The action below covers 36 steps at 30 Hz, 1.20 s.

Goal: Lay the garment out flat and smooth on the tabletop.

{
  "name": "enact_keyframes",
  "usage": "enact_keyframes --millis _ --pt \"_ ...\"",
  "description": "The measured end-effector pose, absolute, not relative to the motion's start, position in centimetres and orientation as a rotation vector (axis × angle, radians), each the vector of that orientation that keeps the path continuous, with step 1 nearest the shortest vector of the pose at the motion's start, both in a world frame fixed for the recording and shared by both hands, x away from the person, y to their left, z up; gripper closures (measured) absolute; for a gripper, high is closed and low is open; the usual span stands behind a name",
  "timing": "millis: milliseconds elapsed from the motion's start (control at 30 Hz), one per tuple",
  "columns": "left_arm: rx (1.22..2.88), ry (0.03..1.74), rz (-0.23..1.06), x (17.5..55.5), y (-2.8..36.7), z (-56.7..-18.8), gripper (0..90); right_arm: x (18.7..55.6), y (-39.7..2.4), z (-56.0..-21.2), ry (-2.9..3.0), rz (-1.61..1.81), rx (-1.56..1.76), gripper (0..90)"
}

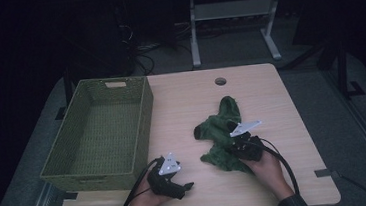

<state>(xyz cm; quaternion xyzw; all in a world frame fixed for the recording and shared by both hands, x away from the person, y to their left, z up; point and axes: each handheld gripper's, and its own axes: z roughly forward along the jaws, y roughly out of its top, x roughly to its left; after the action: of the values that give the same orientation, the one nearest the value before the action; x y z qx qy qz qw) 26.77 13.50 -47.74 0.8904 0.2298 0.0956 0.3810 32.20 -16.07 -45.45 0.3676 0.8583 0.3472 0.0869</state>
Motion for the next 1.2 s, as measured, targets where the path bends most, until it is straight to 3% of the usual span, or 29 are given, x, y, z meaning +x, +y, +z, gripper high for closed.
enact_keyframes --millis 200,567,1200 --pt "2.274 0.586 0.244 26.8 13.5 -47.7 15.0 32.8 -15.9 -46.3 2.574 0.993 1.149 90.0" --pt "2.273 0.586 0.244 26.8 13.5 -47.7 15.0 30.3 -19.5 -43.5 2.454 1.135 1.113 88.1" --pt "2.273 0.586 0.244 26.8 13.5 -47.7 14.9 24.3 -26.8 -44.9 2.382 1.134 1.206 71.9"
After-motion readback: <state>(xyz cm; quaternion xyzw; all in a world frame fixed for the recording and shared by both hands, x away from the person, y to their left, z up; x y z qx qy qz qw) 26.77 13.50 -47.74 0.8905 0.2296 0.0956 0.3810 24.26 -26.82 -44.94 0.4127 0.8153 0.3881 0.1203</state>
